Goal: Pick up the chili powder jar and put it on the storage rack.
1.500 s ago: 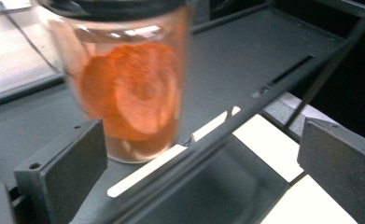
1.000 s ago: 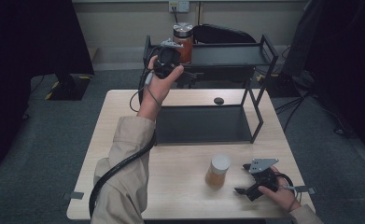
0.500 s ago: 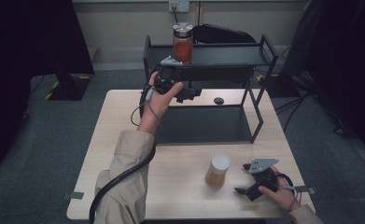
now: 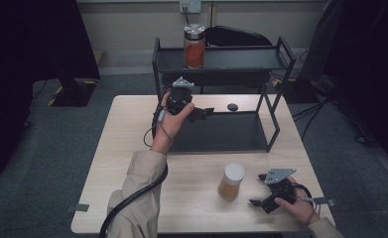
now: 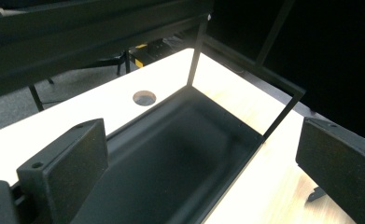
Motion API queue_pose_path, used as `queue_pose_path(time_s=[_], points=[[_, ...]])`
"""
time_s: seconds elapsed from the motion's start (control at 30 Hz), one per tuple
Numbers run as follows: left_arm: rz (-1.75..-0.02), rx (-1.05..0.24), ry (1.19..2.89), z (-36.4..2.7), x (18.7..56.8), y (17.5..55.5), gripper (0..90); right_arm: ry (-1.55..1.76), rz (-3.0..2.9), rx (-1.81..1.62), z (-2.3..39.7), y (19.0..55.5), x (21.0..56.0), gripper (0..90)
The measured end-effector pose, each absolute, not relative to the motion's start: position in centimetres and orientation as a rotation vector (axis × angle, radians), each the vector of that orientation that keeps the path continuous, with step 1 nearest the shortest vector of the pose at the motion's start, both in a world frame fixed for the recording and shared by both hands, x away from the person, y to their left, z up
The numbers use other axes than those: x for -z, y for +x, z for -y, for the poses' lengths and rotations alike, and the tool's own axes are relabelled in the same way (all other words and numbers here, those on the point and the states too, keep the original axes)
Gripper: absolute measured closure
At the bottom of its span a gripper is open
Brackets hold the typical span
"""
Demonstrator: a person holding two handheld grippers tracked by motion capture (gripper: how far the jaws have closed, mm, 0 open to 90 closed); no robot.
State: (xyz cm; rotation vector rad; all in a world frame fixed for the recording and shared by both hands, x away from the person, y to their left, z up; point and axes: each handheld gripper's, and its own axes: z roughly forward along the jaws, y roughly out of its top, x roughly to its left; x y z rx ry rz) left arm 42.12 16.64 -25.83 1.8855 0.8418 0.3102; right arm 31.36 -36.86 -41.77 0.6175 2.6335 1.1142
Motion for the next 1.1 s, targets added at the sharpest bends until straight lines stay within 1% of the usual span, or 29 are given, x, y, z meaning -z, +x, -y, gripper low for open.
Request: queue_pose_path(time_s=[0.5,0.73,1.1], points=[[-0.880,-0.274,1.892,-16.9,29.5,42.1,1.6,0.618,-2.633,-1.114,36.9,31.4,41.8,0.0],[-0.887,-0.281,1.911,-16.8,30.8,41.6,1.6,0.619,-2.634,-1.114,36.9,31.4,41.8,0.0],[-0.910,-0.255,1.926,-16.8,33.2,41.0,1.6,0.618,-2.634,-1.113,36.9,31.4,41.8,0.0]])
